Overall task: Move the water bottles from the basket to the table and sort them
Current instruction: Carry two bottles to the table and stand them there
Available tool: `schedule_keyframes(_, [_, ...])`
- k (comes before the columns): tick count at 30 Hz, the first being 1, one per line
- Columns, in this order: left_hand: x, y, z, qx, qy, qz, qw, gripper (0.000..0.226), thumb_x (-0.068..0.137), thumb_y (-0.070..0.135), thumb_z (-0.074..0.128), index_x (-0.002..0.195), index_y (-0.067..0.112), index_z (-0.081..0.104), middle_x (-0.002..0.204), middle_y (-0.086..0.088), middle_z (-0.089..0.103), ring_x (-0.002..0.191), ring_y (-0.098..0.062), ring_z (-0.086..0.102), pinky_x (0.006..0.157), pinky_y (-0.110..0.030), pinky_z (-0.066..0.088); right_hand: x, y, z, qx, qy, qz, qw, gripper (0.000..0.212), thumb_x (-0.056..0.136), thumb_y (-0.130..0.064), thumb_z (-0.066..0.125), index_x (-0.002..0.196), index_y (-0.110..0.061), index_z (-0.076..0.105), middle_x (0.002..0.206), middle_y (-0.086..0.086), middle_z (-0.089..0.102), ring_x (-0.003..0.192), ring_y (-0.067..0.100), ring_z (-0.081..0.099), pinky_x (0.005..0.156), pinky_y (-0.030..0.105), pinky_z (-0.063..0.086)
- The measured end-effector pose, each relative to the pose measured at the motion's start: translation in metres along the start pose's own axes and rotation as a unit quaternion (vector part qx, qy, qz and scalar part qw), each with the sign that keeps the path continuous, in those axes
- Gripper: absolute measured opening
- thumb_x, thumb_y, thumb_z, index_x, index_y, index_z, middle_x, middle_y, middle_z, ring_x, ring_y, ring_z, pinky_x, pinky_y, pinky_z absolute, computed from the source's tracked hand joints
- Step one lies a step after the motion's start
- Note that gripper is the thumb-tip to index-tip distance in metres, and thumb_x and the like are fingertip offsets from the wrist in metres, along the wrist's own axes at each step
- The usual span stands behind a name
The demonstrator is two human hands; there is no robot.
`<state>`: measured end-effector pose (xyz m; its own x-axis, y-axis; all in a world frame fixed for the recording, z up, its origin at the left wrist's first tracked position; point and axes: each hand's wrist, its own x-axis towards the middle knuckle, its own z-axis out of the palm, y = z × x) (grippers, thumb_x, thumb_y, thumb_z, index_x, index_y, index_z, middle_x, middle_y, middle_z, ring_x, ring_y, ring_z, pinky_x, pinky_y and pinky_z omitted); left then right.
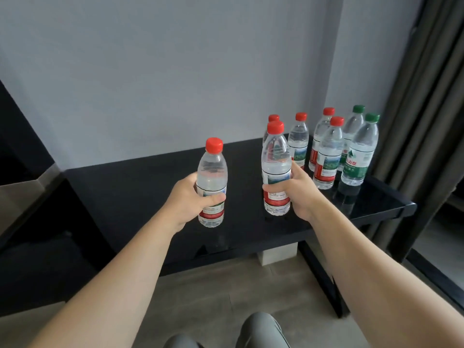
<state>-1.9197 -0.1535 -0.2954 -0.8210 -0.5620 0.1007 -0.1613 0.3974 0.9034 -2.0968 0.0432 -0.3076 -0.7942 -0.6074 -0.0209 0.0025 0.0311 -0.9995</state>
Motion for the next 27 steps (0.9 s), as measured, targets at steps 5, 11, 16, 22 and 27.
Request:
schedule_keyframes(5, [0.009, -0.010, 0.015, -0.040, -0.021, -0.004, 0.999, 0.049, 0.081, 0.014, 0.085, 0.125, 0.027, 0.065, 0.120, 0.007, 0.072, 0.116, -0.015, 0.066, 0.101, -0.045, 0.055, 0.006, 0.013, 0.003, 0.042, -0.027, 0.011, 0.999, 0.069, 0.071, 0.013, 0.078, 0.127, -0.026, 0.064, 0.112, 0.005, 0.075, 0.113, 0.031, 0.068, 0.105, 0.058, 0.051])
schedule_keyframes(11, [0.017, -0.017, 0.029, -0.053, -0.035, -0.002, 0.998, 0.051, 0.083, 0.009, 0.083, 0.127, 0.025, 0.062, 0.120, 0.007, 0.071, 0.115, -0.012, 0.065, 0.098, -0.039, 0.055, 0.011, 0.032, 0.007, 0.068, -0.020, 0.037, 0.997, 0.064, 0.077, 0.013, 0.074, 0.126, -0.026, 0.064, 0.114, 0.006, 0.074, 0.114, 0.032, 0.067, 0.096, 0.050, 0.056])
schedule_keyframes(16, [0.021, -0.021, 0.035, -0.053, -0.037, -0.006, 0.998, 0.052, 0.083, 0.009, 0.083, 0.127, 0.025, 0.061, 0.119, 0.009, 0.070, 0.113, -0.009, 0.065, 0.092, -0.032, 0.055, 0.015, 0.042, 0.007, 0.048, -0.023, 0.039, 0.998, 0.064, 0.075, 0.013, 0.075, 0.124, -0.026, 0.064, 0.114, 0.005, 0.074, 0.114, 0.031, 0.066, 0.103, 0.055, 0.052])
schedule_keyframes(22, [0.024, -0.027, 0.042, -0.043, -0.041, -0.004, 0.998, 0.056, 0.083, 0.011, 0.083, 0.132, 0.024, 0.059, 0.121, 0.010, 0.069, 0.113, -0.009, 0.065, 0.093, -0.032, 0.056, 0.019, 0.050, 0.006, 0.046, -0.028, 0.032, 0.998, 0.068, 0.072, 0.015, 0.075, 0.125, -0.027, 0.064, 0.114, 0.003, 0.075, 0.116, 0.028, 0.066, 0.107, 0.056, 0.050])
schedule_keyframes(27, [0.025, -0.026, 0.046, -0.028, -0.055, -0.007, 0.998, 0.058, 0.085, 0.015, 0.082, 0.136, 0.027, 0.056, 0.127, 0.010, 0.067, 0.119, -0.013, 0.063, 0.101, -0.041, 0.055, 0.019, 0.053, 0.005, 0.036, -0.040, 0.024, 0.998, 0.071, 0.074, 0.016, 0.074, 0.126, -0.031, 0.062, 0.116, 0.001, 0.073, 0.118, 0.026, 0.064, 0.109, 0.056, 0.048])
